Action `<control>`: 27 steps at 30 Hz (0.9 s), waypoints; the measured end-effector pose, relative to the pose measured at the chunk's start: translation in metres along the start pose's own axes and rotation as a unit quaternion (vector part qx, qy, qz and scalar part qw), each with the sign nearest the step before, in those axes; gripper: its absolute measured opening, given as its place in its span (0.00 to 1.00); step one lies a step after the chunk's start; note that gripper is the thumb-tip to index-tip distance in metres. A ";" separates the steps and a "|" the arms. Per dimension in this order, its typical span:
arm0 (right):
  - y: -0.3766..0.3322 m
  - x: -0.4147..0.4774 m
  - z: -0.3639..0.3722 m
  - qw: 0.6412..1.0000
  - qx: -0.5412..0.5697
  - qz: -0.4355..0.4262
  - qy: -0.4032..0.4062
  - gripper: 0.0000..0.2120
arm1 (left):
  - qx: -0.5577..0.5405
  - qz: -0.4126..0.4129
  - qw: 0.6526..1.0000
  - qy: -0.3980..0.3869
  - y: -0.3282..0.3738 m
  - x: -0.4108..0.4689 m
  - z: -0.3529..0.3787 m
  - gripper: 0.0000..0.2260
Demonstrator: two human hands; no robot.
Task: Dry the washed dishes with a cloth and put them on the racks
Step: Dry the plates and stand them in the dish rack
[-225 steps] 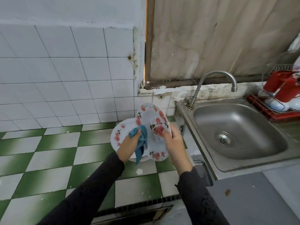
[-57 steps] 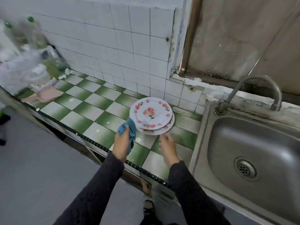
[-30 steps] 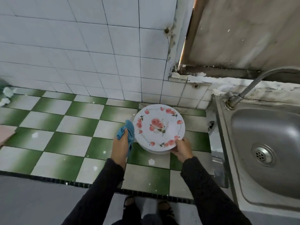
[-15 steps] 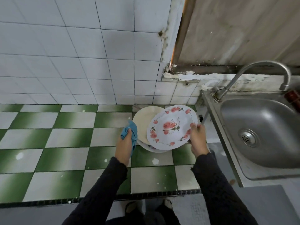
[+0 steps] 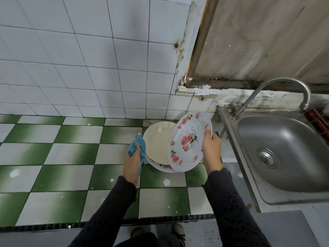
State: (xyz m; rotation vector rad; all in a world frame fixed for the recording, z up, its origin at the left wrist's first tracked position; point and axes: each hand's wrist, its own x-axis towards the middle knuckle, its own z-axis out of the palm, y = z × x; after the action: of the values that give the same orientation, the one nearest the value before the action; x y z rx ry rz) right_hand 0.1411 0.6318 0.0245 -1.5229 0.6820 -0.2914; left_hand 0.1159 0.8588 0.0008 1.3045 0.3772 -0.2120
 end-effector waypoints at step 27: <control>-0.035 -0.007 -0.019 0.916 0.305 0.149 -0.213 0.31 | 0.272 0.215 0.925 -0.157 -0.009 -0.005 0.163 0.33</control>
State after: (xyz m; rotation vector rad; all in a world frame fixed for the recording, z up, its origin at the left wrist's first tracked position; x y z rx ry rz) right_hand 0.1326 0.6182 0.0619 -0.8238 0.4071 0.0665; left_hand 0.1324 0.6991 0.0290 1.8309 -0.2693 -0.1538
